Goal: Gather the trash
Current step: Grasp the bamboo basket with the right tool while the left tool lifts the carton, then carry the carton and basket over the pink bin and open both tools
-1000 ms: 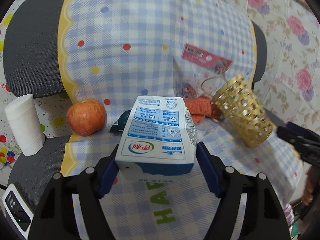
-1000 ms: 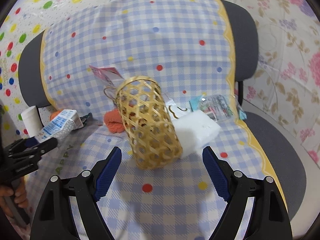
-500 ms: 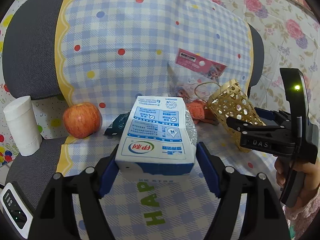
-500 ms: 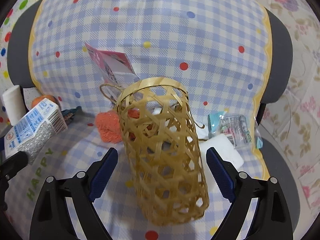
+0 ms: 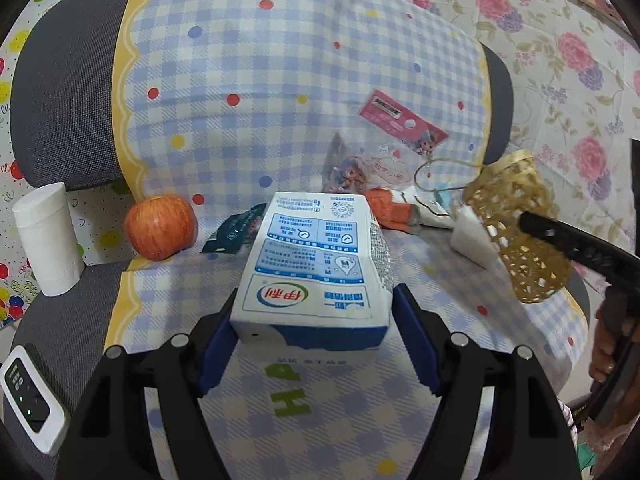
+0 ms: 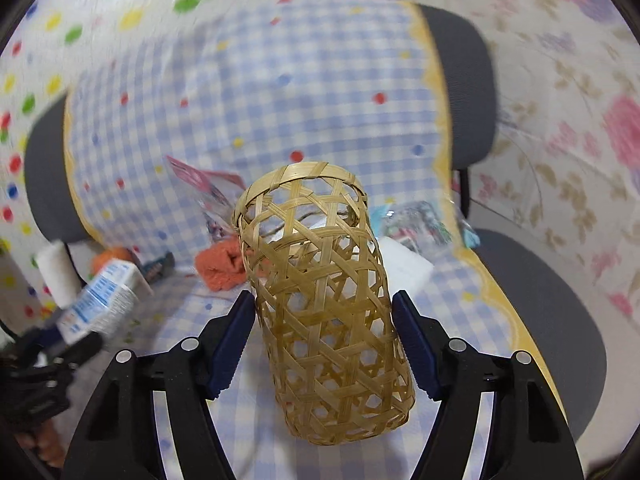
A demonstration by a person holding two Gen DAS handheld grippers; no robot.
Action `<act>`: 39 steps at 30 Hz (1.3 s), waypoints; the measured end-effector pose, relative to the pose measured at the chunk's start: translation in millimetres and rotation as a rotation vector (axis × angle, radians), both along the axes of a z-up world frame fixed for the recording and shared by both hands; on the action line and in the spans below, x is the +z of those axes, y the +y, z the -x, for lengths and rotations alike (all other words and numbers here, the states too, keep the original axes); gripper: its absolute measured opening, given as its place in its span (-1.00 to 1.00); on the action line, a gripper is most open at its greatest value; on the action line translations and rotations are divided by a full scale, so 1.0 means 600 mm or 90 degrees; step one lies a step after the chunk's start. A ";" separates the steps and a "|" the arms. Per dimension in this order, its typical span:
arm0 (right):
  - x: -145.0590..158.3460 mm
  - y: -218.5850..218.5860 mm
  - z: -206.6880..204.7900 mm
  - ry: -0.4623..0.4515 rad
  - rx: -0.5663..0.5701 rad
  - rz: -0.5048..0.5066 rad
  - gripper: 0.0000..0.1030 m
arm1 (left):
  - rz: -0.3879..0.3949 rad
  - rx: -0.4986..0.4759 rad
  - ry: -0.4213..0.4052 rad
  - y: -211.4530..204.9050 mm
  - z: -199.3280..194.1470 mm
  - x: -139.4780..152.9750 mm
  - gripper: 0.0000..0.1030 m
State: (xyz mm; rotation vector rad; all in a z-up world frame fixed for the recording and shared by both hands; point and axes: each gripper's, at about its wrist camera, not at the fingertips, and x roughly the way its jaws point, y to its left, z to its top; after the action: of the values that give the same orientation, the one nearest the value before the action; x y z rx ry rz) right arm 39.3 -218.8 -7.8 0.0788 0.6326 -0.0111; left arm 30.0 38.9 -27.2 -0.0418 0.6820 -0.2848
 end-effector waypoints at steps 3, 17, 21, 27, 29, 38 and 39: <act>0.011 -0.024 0.038 -0.019 -0.020 -0.026 0.36 | -0.001 -0.012 -0.002 -0.014 0.019 0.002 0.39; 0.021 -0.095 0.166 -0.053 -0.094 -0.042 0.36 | -0.016 -0.077 -0.023 -0.087 0.097 0.017 0.39; 0.022 -0.092 0.188 -0.057 -0.090 -0.041 0.36 | -0.018 -0.101 -0.030 -0.110 0.115 0.020 0.39; 0.034 -0.098 0.236 -0.072 -0.103 -0.043 0.36 | -0.006 -0.153 -0.047 -0.156 0.146 0.030 0.39; 0.038 -0.104 0.260 -0.076 -0.115 -0.036 0.36 | -0.001 -0.181 -0.053 -0.177 0.160 0.032 0.39; 0.052 -0.155 0.396 -0.082 -0.228 0.011 0.37 | 0.007 -0.328 -0.056 -0.294 0.234 0.023 0.39; 0.051 -0.162 0.411 -0.081 -0.243 0.015 0.37 | 0.008 -0.350 -0.055 -0.310 0.245 0.022 0.39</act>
State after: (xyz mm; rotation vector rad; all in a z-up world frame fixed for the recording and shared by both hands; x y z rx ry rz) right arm -207.5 -315.9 22.9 0.1748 0.4824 -0.3799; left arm -117.2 -147.1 -14.3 0.1474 0.5959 -0.8138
